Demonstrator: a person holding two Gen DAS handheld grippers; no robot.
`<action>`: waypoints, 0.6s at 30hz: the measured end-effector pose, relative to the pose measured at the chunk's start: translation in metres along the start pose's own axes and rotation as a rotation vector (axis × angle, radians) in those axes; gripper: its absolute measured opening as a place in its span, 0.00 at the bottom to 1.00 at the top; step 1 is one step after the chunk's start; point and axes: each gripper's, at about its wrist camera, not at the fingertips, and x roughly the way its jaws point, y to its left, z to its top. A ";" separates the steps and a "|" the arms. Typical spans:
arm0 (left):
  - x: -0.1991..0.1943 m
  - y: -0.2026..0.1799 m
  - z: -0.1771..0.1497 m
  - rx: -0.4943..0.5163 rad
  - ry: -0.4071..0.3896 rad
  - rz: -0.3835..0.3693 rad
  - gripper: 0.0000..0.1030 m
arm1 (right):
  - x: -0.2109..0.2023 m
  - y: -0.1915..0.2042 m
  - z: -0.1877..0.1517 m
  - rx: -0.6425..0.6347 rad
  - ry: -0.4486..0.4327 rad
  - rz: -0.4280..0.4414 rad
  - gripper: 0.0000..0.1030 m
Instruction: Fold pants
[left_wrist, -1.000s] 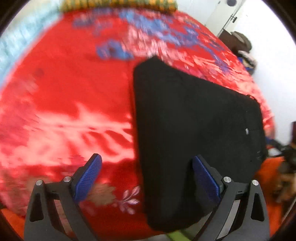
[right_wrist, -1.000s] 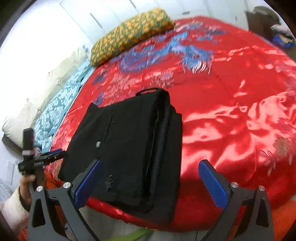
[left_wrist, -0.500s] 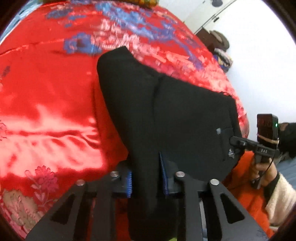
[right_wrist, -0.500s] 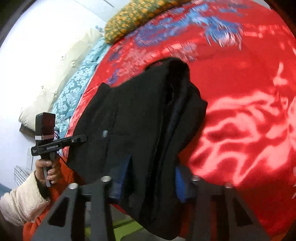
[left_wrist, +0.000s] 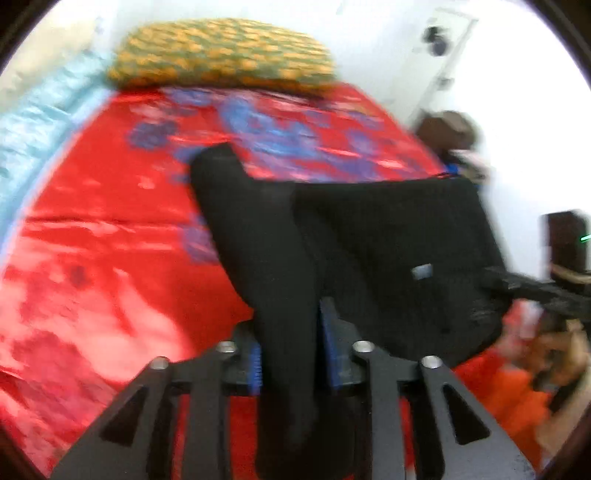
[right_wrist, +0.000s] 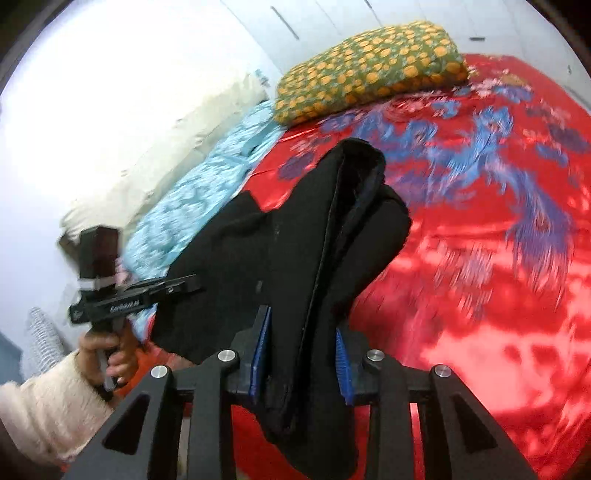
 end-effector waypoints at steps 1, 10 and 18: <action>0.009 0.003 -0.001 0.004 0.012 0.096 0.48 | 0.007 -0.006 0.006 0.010 0.009 -0.030 0.42; -0.060 -0.026 -0.069 0.154 -0.179 0.422 0.96 | -0.026 0.005 -0.032 -0.068 -0.056 -0.523 1.00; -0.132 -0.066 -0.081 0.011 -0.161 0.332 0.98 | -0.086 0.102 -0.075 -0.070 -0.162 -0.612 1.00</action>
